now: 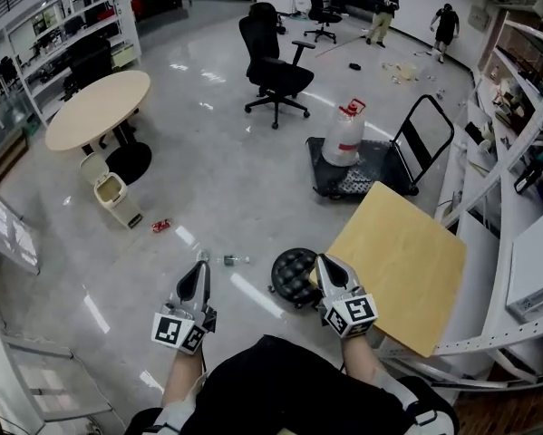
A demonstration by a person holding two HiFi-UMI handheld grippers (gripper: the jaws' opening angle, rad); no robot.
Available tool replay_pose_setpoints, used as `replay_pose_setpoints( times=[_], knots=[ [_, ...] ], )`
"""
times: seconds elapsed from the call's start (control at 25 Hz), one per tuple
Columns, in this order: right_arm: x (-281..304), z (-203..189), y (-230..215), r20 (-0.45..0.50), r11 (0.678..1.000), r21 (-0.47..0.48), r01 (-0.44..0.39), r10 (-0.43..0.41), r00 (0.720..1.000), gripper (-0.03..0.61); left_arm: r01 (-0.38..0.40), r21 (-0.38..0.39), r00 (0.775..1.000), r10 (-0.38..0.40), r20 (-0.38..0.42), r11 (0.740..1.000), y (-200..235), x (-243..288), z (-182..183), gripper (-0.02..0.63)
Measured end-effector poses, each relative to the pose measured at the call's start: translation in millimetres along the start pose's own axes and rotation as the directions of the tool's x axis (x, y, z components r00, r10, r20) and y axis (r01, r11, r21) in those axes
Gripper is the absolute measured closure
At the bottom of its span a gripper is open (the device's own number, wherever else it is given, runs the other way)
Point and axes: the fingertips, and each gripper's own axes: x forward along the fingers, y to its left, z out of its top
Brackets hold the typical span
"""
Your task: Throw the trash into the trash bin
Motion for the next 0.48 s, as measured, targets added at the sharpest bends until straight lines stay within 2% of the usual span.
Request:
replay_pose_setpoints(
  times=[0.16,0.32,0.48],
  knots=[
    [17.6,0.0,1.2,-0.009,0.997,0.002,-0.078,0.078,0.997,0.572,-0.065,0.009,0.998,0.065,-0.013,0.998,-1.1,-5.0,-6.1,0.614],
    [38.6,-5.9,2.1,-0.030,0.987,0.020,-0.158,0.159,0.987,0.572,-0.140,0.022,0.990,0.140,0.008,0.990,-0.7,-17.6,-1.9,0.614],
    [66.3,-16.4,24.9,-0.059,0.961,0.034,-0.274,0.276,0.959,0.572,-0.277,0.036,0.961,0.276,0.030,0.960,10.8,-49.6,6.5,0.614]
  ],
)
